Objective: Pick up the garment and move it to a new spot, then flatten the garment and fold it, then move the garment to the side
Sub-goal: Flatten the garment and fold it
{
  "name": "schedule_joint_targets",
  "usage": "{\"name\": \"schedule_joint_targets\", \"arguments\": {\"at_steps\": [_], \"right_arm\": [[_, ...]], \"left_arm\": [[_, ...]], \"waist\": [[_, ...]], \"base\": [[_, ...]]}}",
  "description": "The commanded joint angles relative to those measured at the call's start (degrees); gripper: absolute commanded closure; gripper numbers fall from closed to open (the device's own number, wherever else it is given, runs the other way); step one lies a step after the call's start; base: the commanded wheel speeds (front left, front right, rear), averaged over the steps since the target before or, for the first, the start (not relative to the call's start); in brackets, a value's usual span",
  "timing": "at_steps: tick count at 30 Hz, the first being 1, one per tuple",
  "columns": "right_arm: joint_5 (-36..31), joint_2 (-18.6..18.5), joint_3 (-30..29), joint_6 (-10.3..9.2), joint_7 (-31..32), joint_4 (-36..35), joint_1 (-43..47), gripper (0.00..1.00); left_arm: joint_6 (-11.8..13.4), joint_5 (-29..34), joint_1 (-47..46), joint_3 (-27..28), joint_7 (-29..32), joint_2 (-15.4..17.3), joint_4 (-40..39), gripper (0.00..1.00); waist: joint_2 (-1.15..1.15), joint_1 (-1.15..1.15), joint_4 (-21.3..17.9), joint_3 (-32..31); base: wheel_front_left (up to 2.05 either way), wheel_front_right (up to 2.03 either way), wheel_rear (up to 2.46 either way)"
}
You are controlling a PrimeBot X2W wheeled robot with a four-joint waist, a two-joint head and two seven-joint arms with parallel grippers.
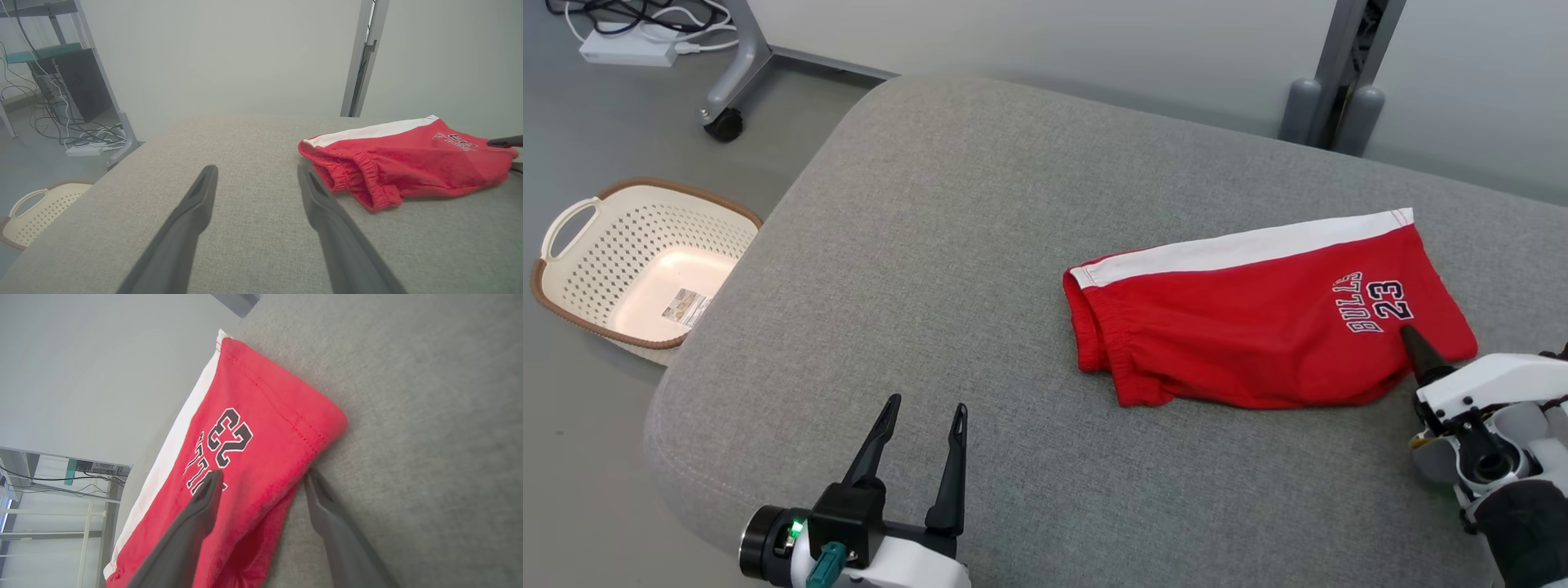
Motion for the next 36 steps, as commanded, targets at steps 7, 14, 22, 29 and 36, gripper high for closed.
{"name": "schedule_joint_targets", "arguments": {"at_steps": [7, 14, 22, 29, 36], "right_arm": [[1.31, -0.72, 0.2, -0.01, 1.33, 3.46, -2.75, 0.0], [1.22, -1.46, 0.69, -0.01, 1.37, 5.47, -5.56, 0.0], [1.21, -0.05, 2.12, 0.06, 1.36, 5.39, -6.72, 0.91], [1.88, -1.07, 3.12, 0.0, 0.44, 3.85, -6.09, 1.0], [3.52, -1.28, 3.02, -0.01, -1.64, 2.27, -4.89, 1.0]], "left_arm": [[0.67, -1.17, -1.92, -0.77, -0.16, 0.24, -0.86, 0.0], [1.07, -2.28, -2.92, -2.05, -0.16, 0.27, -0.93, 0.0], [1.56, -3.05, -3.25, -2.6, -0.16, 0.24, -0.6, 0.0], [1.07, -2.77, -3.68, -2.41, -0.16, 0.25, -0.69, 0.0], [0.74, -2.41, -3.05, -2.08, -0.16, 0.24, -0.14, 0.0]], "waist": [[0.0, 0.0, 1.42, 2.7], [0.0, 0.0, 2.65, 4.71], [0.0, 0.0, 3.07, 5.08], [0.0, 0.0, 2.43, 4.6], [0.0, 0.0, 1.45, 3.19]], "base": [[0.0, 0.0, 0.0], [0.0, 0.0, 0.0], [0.0, 0.0, 0.0], [0.0, 0.0, 0.0], [0.0, 0.0, 0.0]]}}
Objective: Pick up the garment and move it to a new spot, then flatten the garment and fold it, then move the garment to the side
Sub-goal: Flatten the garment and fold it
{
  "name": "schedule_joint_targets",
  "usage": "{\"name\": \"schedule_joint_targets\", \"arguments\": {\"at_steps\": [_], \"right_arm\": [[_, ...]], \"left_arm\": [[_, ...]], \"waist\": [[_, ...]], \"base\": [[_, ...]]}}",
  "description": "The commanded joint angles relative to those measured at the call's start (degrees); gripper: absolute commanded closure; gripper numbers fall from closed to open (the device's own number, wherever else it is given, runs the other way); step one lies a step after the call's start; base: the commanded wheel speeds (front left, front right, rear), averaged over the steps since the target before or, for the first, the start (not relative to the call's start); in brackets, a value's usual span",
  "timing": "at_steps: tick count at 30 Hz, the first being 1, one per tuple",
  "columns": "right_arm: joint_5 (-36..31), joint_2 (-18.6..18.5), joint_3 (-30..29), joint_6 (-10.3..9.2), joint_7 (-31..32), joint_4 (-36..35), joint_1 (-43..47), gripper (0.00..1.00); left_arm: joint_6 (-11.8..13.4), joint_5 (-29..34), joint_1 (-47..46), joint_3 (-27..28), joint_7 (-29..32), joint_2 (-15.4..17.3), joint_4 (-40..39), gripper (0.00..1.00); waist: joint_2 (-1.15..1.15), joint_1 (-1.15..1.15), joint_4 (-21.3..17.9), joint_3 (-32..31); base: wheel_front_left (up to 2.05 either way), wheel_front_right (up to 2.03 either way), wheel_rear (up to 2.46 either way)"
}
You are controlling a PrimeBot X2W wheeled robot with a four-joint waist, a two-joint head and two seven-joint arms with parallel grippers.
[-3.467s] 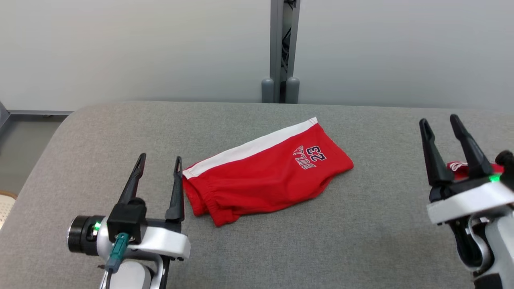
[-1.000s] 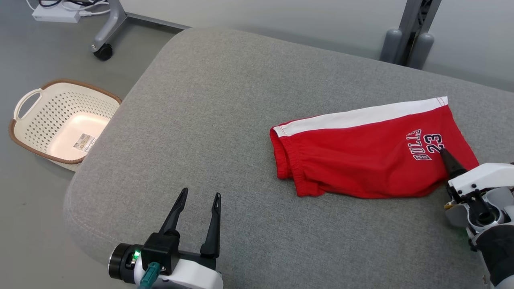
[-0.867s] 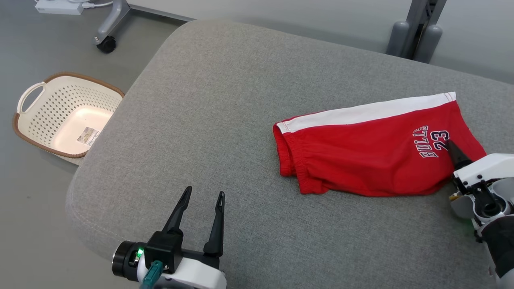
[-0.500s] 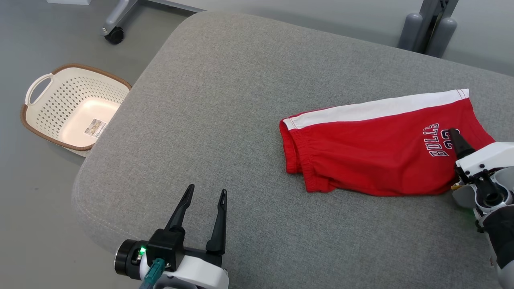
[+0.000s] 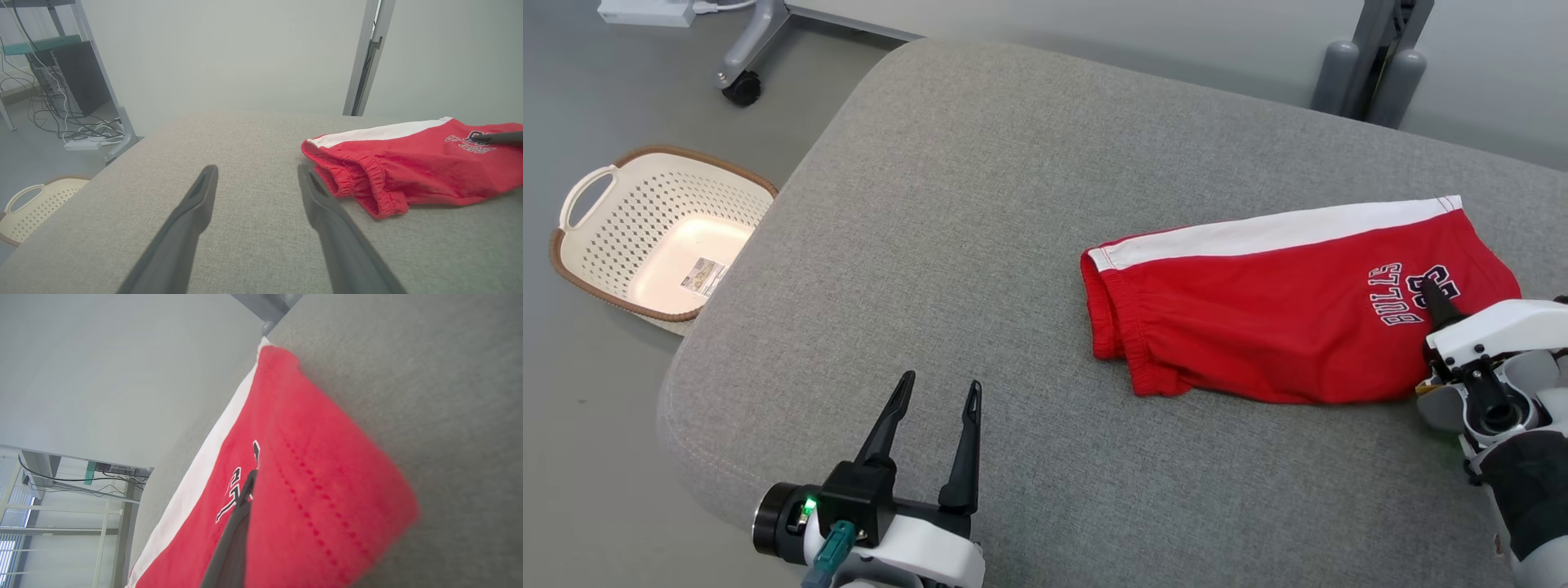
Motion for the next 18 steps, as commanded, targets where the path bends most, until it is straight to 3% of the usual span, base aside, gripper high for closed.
{"name": "schedule_joint_targets", "arguments": {"at_steps": [1, 18], "right_arm": [[0.77, 0.1, -0.06, -0.02, -0.77, 0.17, 2.24, 1.0], [3.15, 2.35, 0.96, -0.02, -7.09, -0.51, 10.81, 1.0]], "left_arm": [[-0.29, 0.37, 0.16, 0.42, -0.16, 0.24, 0.23, 0.0], [-1.83, 1.61, 3.73, 2.64, -0.16, 0.25, 1.72, 0.0]], "waist": [[0.0, 0.0, -0.51, -0.84], [0.0, 0.0, -6.84, -9.74]], "base": [[0.0, 0.0, 0.0], [0.0, 0.0, 0.0]]}}
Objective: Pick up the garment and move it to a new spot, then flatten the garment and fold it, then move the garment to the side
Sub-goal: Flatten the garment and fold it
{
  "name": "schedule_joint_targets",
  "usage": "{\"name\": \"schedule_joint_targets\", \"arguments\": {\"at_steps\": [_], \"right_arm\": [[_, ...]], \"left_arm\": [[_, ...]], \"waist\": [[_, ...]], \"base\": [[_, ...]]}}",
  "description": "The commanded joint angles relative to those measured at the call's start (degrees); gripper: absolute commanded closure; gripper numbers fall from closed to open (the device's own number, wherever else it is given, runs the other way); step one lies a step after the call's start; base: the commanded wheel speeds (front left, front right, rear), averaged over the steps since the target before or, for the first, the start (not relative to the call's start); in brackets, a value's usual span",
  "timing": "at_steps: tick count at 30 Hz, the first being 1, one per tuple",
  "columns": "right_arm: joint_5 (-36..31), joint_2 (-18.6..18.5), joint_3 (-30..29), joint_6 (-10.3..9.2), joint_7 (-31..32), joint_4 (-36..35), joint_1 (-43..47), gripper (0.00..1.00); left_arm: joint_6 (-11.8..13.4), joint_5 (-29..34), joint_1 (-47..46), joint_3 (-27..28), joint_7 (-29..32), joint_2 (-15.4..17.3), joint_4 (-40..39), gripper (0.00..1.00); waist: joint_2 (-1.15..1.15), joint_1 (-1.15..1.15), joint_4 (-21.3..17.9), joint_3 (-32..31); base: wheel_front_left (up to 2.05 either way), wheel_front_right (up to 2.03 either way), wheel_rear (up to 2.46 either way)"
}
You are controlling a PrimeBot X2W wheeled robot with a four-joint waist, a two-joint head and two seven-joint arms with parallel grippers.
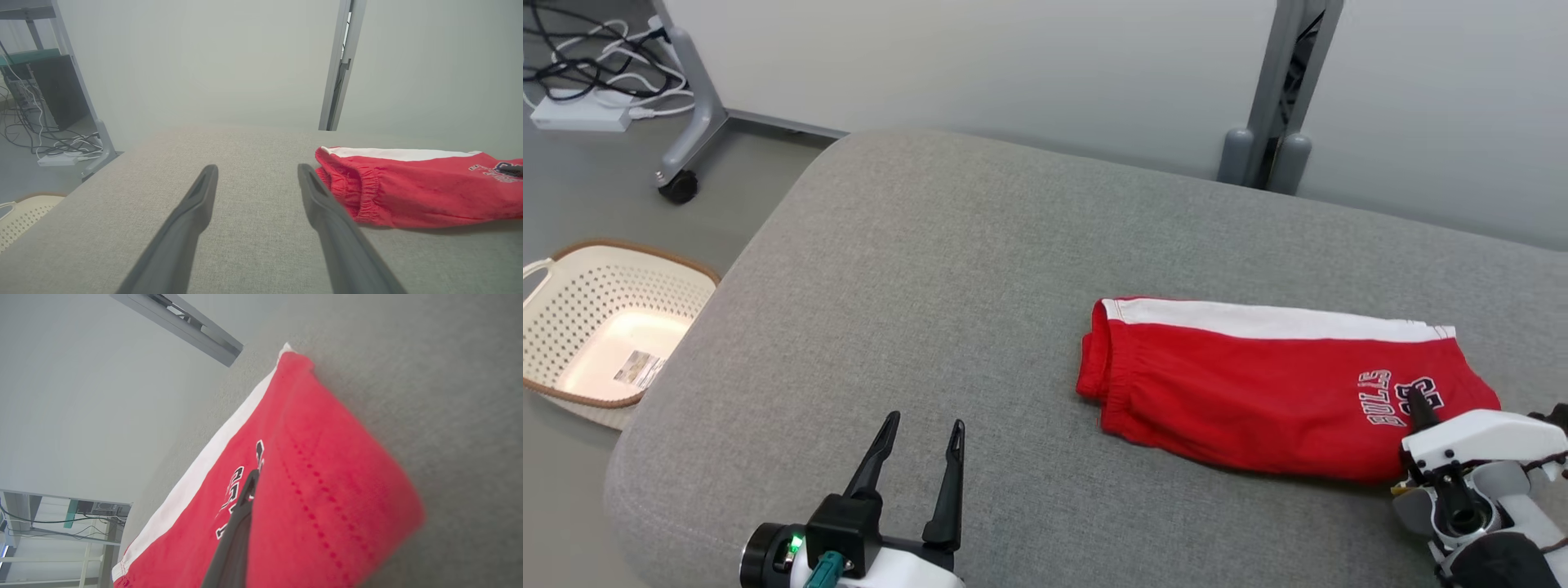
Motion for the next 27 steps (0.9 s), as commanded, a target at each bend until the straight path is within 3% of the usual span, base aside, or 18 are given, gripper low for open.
{"name": "schedule_joint_targets", "arguments": {"at_steps": [1, 12, 27], "right_arm": [[0.05, -0.12, 0.1, 0.0, -0.57, 0.21, 1.04, 1.0], [0.41, -1.38, 0.23, 0.0, -3.64, 3.29, 5.84, 1.0], [-3.04, -2.9, 3.13, 0.0, -7.19, 3.19, 7.34, 1.0]], "left_arm": [[-0.43, 0.31, 0.49, 0.36, -0.16, 0.26, 0.09, 0.0], [-1.17, 0.66, 3.09, 0.97, -0.16, 0.27, 0.73, 0.0], [-2.12, 1.26, 3.4, 1.56, -0.16, 0.27, 0.51, 0.0]], "waist": [[0.0, 0.0, -1.51, -1.68], [0.0, 0.0, -5.14, -5.93], [0.0, 0.0, -6.09, -7.14]], "base": [[0.0, 0.0, 0.0], [0.0, 0.0, 0.0], [0.0, 0.0, 0.0]]}}
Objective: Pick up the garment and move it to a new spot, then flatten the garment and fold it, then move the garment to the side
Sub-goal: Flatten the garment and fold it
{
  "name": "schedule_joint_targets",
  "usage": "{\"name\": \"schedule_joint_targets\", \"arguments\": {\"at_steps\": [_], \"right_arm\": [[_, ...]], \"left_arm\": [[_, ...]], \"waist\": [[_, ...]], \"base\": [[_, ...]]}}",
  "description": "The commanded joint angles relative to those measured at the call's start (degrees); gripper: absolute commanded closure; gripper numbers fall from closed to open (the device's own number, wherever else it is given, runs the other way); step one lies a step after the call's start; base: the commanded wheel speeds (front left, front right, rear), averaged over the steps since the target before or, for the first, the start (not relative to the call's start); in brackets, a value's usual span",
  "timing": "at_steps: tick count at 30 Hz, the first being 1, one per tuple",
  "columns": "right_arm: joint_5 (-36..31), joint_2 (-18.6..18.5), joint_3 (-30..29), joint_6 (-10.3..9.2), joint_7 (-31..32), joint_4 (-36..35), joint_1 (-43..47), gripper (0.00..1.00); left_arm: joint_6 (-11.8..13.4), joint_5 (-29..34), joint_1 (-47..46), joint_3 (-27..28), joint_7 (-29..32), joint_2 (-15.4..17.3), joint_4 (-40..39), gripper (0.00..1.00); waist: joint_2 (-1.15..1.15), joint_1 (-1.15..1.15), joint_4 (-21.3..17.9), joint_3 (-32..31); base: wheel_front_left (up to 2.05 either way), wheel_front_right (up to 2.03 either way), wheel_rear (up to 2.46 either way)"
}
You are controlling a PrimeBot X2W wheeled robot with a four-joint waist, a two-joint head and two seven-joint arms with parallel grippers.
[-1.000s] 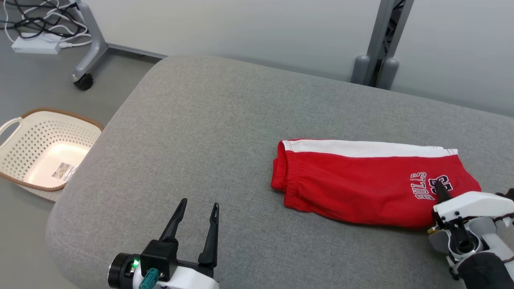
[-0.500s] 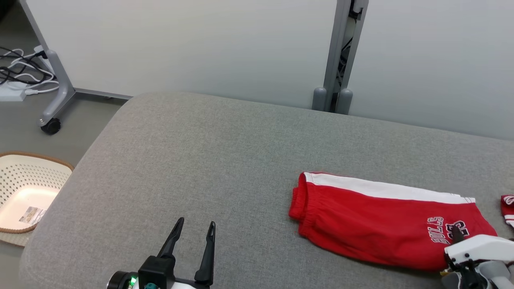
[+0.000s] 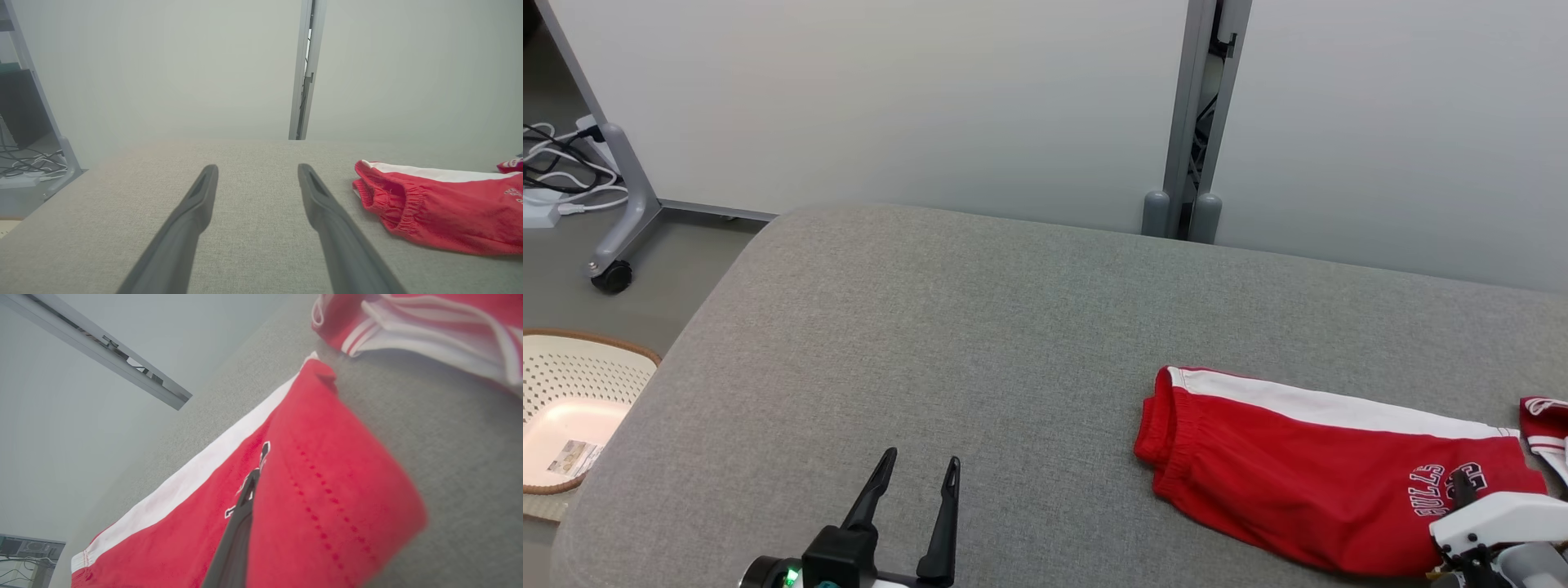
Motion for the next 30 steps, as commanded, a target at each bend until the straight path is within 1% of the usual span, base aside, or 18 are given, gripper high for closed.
{"name": "schedule_joint_targets", "arguments": {"at_steps": [1, 5, 13, 17, 25, 30], "right_arm": [[-0.9, 0.0, 0.77, 0.0, -0.56, -0.62, -0.48, 1.0], [-2.37, 0.27, 2.02, 0.0, -1.27, -1.72, -1.31, 1.0], [-5.72, 2.37, 5.3, 0.0, -2.03, -5.28, -1.71, 1.0], [-7.51, 3.5, 7.14, 0.0, -2.18, -6.71, -1.15, 1.0], [-8.81, 5.97, 9.6, 0.0, -2.09, -8.07, -0.45, 1.0], [-7.86, 7.96, 11.04, 0.0, -1.11, -7.59, -1.03, 1.0]], "left_arm": [[-0.26, 0.37, -0.31, 0.48, -0.16, 0.27, 0.0, 0.0], [0.72, -0.54, -0.52, 2.5, -0.16, 0.26, -0.36, 0.0], [-0.2, 1.79, -0.31, 4.56, -0.16, 0.27, 0.2, 0.0], [-0.1, 1.64, 0.1, 4.31, -0.16, 0.26, 0.21, 0.0], [0.15, 1.07, 0.49, 3.35, -0.16, 0.26, 0.3, 0.0], [-0.12, 1.08, 0.64, 2.58, -0.16, 0.26, 0.66, 0.0]], "waist": [[0.0, 0.0, 0.04, -0.03], [0.0, 0.0, 0.28, -0.29], [0.0, 0.0, 1.13, -1.27], [0.0, 0.0, 1.87, -1.57], [0.0, 0.0, 3.25, -1.49], [0.0, 0.0, 4.28, -0.9]], "base": [[0.0, 0.0, 0.0], [0.0, 0.0, 0.0], [0.0, 0.0, 0.0], [0.0, 0.0, 0.0], [0.0, 0.0, 0.0], [0.0, 0.0, 0.0]]}}
